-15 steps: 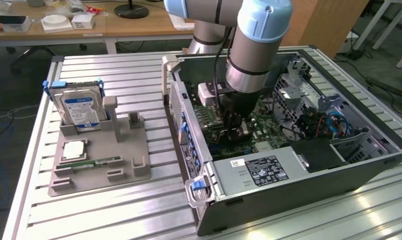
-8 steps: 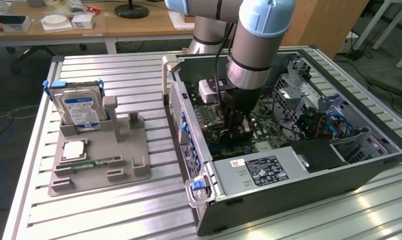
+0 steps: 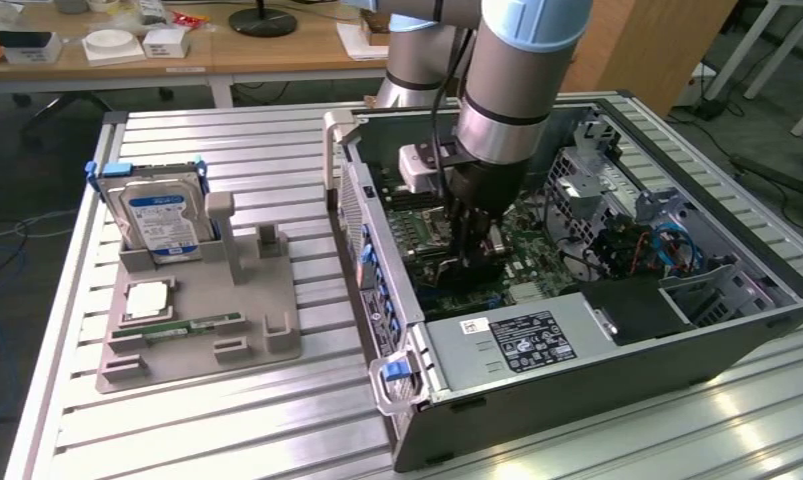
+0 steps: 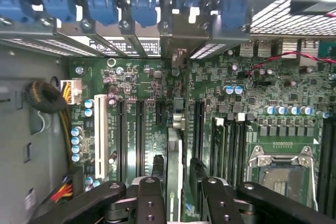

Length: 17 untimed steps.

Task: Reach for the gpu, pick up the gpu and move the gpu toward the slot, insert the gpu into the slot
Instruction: 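Insert the gpu into the slot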

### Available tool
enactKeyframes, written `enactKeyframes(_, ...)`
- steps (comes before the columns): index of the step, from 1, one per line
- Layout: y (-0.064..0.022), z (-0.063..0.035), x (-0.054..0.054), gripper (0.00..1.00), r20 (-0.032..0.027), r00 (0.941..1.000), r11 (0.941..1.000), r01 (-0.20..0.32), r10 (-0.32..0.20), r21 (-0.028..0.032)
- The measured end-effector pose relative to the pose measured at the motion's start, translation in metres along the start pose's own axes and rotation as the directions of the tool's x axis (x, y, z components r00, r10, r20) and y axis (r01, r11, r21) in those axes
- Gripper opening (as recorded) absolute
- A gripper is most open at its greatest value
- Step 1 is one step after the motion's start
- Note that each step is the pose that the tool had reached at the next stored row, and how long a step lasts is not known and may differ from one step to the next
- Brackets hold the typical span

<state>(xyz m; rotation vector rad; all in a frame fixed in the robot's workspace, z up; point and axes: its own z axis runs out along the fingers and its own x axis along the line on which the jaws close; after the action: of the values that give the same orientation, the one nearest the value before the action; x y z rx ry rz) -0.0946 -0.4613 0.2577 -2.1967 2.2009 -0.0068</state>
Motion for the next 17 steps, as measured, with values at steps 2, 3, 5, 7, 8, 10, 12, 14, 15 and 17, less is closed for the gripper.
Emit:
enactKeyframes(2, -0.0001, -0.0048, 0.0, 0.34, 0.0001, 1.0, 1.0, 0.0, 0.0, 0.0014)
enactKeyframes(3, -0.0002, -0.0071, 0.0, 0.34, 0.0001, 1.0, 1.0, 0.0, 0.0, 0.0022)
enactKeyframes(5, -0.0003, -0.011, 0.0, 0.34, 0.0001, 1.0, 1.0, 0.0, 0.0, 0.0035)
enactKeyframes(7, -0.0003, -0.0124, 0.0, 0.34, 0.0002, 1.0, 1.0, 0.0, 0.0, 0.004)
enactKeyframes(8, -0.0003, -0.0124, 0.0, 0.34, 0.0003, 1.0, 1.0, 0.0, 0.0, 0.0042)
enactKeyframes(10, -0.0003, -0.0125, 0.0, 0.32, 0.0003, 1.0, 1.0, 0.0, 0.0, 0.0041)
enactKeyframes(12, -0.0003, -0.0125, 0.0, 0.26, 0.0001, 1.0, 1.0, 0.0, 0.0, 0.004)
enactKeyframes(14, -0.0003, -0.0126, 0.0, 0.14, 0.0001, 1.0, 1.0, 0.0, 0.0, 0.004)
enactKeyframes(15, -0.0003, -0.0125, 0.0, 0.1, 0.0001, 1.0, 1.0, 0.0, 0.0, 0.004)
enactKeyframes(17, -0.0003, -0.0126, 0.0, 0.1, 0.0001, 1.0, 1.0, 0.0, 0.0, 0.004)
